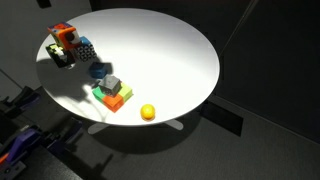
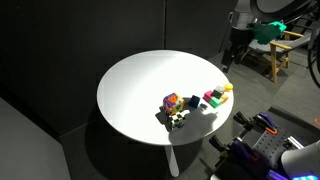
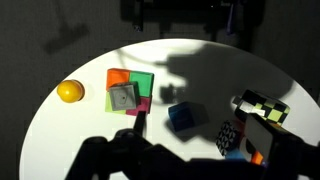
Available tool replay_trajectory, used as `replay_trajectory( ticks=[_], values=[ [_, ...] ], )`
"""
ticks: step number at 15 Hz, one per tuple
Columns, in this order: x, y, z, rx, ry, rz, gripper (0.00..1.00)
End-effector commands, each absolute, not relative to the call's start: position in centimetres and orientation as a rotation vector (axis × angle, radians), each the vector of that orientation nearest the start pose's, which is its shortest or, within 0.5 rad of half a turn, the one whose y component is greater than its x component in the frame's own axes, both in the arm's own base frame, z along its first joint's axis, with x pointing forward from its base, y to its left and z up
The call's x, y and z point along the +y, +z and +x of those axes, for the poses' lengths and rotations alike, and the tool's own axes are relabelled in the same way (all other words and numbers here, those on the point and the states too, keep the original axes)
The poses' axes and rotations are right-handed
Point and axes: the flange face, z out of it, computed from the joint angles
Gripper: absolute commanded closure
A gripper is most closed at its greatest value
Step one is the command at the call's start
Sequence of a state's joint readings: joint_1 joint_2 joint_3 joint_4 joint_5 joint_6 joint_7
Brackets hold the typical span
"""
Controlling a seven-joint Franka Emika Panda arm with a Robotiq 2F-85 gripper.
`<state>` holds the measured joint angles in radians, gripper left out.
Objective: Put the gray block on the blue block
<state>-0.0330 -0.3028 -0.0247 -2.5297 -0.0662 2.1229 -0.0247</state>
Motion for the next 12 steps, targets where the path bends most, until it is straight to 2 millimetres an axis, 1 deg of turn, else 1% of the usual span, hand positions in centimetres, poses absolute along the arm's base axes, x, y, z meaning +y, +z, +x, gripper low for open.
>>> replay_trajectory(
  ticks=[1,7,12],
  values=[
    [-2.9,37.5,41.6,-0.038,0.162,-3.178,0.00],
    [-3.1,37.4,41.6,-0.076,0.159,-3.174,0.00],
    [-4.5,35.8,42.0,-0.078,0.099,-3.176,0.00]
  ],
)
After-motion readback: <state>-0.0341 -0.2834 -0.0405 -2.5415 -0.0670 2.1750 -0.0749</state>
